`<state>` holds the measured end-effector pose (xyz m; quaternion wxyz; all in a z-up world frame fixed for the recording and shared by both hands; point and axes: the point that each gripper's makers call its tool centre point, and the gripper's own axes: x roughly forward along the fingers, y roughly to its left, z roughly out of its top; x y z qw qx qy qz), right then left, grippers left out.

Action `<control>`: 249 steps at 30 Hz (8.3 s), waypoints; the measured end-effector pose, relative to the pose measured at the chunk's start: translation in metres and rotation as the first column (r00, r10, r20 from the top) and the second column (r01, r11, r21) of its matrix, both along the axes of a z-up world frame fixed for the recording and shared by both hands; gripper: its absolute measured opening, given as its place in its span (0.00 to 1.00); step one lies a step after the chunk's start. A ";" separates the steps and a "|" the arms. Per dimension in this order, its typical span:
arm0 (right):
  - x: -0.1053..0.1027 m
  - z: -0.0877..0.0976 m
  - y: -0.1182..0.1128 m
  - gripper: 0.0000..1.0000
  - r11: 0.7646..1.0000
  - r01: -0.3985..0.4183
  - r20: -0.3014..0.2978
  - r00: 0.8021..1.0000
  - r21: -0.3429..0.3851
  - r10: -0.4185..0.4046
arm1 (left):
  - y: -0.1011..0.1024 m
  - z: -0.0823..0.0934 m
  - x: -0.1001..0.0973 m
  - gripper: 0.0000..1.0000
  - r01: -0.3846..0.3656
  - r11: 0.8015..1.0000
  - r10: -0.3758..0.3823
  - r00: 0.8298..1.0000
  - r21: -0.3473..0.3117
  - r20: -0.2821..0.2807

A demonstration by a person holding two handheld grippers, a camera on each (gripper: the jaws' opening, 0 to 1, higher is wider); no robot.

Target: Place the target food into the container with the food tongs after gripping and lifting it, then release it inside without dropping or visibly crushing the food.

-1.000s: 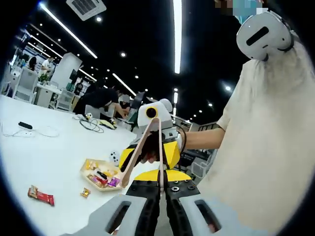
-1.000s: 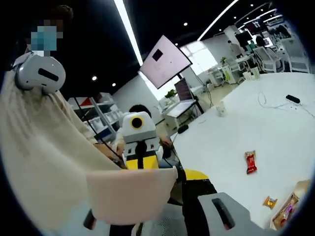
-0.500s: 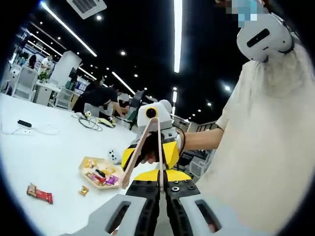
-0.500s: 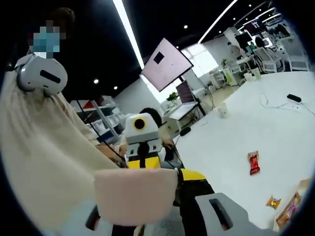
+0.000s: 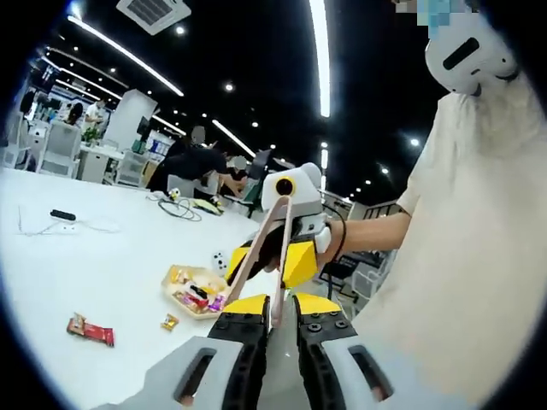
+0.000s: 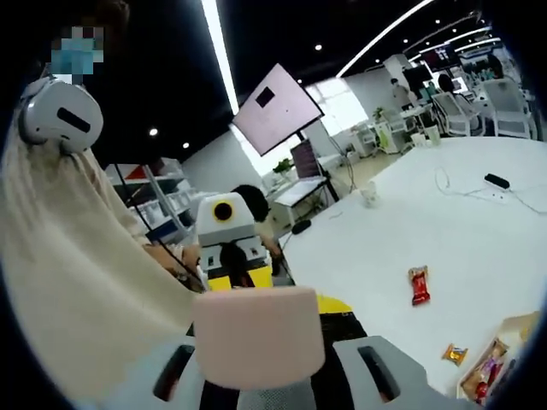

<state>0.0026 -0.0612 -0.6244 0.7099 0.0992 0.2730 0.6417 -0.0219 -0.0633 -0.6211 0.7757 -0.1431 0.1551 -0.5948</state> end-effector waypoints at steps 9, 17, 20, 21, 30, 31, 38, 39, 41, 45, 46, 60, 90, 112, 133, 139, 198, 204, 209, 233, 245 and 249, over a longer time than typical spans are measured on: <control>0.022 -0.027 -0.020 0.26 0.986 0.078 0.081 0.994 -0.148 -0.067 | 0.011 -0.023 0.009 0.23 -0.070 0.978 0.058 0.996 0.196 0.065; 0.038 -0.051 -0.028 0.26 0.960 0.065 0.150 0.988 -0.271 -0.024 | 0.014 -0.037 0.016 0.34 -0.118 0.957 0.105 0.992 0.265 0.063; 0.045 -0.057 -0.032 0.26 0.944 0.078 0.218 0.976 -0.321 -0.007 | 0.016 -0.042 0.017 0.38 -0.128 0.949 0.116 0.991 0.287 0.061; 0.043 -0.062 -0.035 0.26 0.932 0.065 0.219 0.976 -0.357 0.016 | 0.017 -0.044 0.016 0.38 -0.124 0.947 0.112 0.992 0.295 0.059; 0.065 -0.092 -0.052 0.26 0.886 0.088 0.267 0.963 -0.456 0.042 | 0.021 -0.053 0.011 0.34 -0.130 0.949 0.124 0.992 0.288 0.038; 0.067 -0.094 -0.054 0.26 0.880 0.089 0.274 0.960 -0.468 0.049 | 0.021 -0.054 0.011 0.34 -0.128 0.949 0.123 0.992 0.290 0.036; 0.081 -0.112 -0.062 0.26 0.826 0.061 0.314 0.939 -0.560 0.144 | 0.024 -0.063 0.012 0.34 -0.132 0.946 0.138 0.990 0.295 0.002; 0.081 -0.113 -0.062 0.26 0.821 0.057 0.317 0.936 -0.568 0.154 | 0.025 -0.064 0.012 0.34 -0.135 0.946 0.142 0.990 0.295 -0.002; 0.083 -0.117 -0.063 0.26 0.813 0.053 0.321 0.932 -0.580 0.168 | 0.027 -0.066 0.012 0.34 -0.141 0.945 0.150 0.989 0.296 -0.009; 0.089 -0.125 -0.064 0.26 0.796 0.043 0.336 0.919 -0.603 0.205 | 0.029 -0.070 0.010 0.33 -0.143 0.943 0.157 0.987 0.300 -0.023; 0.090 -0.128 -0.064 0.26 0.791 0.037 0.338 0.916 -0.610 0.217 | 0.030 -0.071 0.009 0.33 -0.136 0.943 0.151 0.988 0.302 -0.025; 0.109 -0.162 -0.076 0.26 0.731 -0.027 0.302 0.900 -0.681 0.315 | 0.031 -0.084 0.007 0.37 -0.139 0.936 0.169 0.983 0.323 -0.065; 0.130 -0.203 -0.082 0.25 0.642 -0.065 0.265 0.876 -0.764 0.403 | 0.032 -0.091 0.000 0.36 -0.158 0.937 0.207 0.970 0.312 -0.130; 0.128 -0.214 -0.080 0.21 0.616 -0.099 0.222 0.878 -0.782 0.424 | 0.032 -0.090 -0.002 0.36 -0.170 0.938 0.221 0.965 0.302 -0.141; 0.129 -0.211 -0.079 0.15 0.653 -0.003 0.205 0.948 -0.758 0.242 | 0.037 -0.089 -0.003 0.34 -0.179 0.937 0.229 0.963 0.300 -0.143; 0.130 -0.205 -0.078 0.16 0.667 0.020 0.213 0.955 -0.744 0.209 | 0.036 -0.088 -0.005 0.34 -0.175 0.938 0.225 0.964 0.300 -0.139; 0.122 -0.109 -0.139 0.16 0.742 0.341 0.247 0.939 -0.578 -0.240 | -0.010 -0.057 -0.018 0.34 0.013 0.949 -0.004 1.000 0.315 -0.029; 0.124 -0.104 -0.148 0.17 0.731 0.370 0.258 0.929 -0.574 -0.267 | -0.004 -0.060 -0.019 0.34 -0.008 0.951 0.021 0.999 0.308 -0.038; 0.125 -0.099 -0.155 0.17 0.723 0.387 0.271 0.921 -0.572 -0.278 | -0.005 -0.062 -0.021 0.34 -0.014 0.950 0.028 0.999 0.312 -0.042; 0.129 -0.091 -0.190 0.17 0.674 0.465 0.306 0.885 -0.574 -0.350 | -0.007 -0.059 -0.021 0.32 -0.021 0.958 0.036 0.998 0.285 -0.046; 0.135 -0.089 -0.204 0.18 0.650 0.492 0.322 0.871 -0.580 -0.372 | -0.002 -0.064 -0.024 0.32 -0.022 0.957 0.040 0.998 0.288 -0.056; 0.134 -0.090 -0.204 0.18 0.648 0.488 0.324 0.873 -0.584 -0.365 | -0.002 -0.065 -0.024 0.32 -0.024 0.957 0.042 0.998 0.288 -0.056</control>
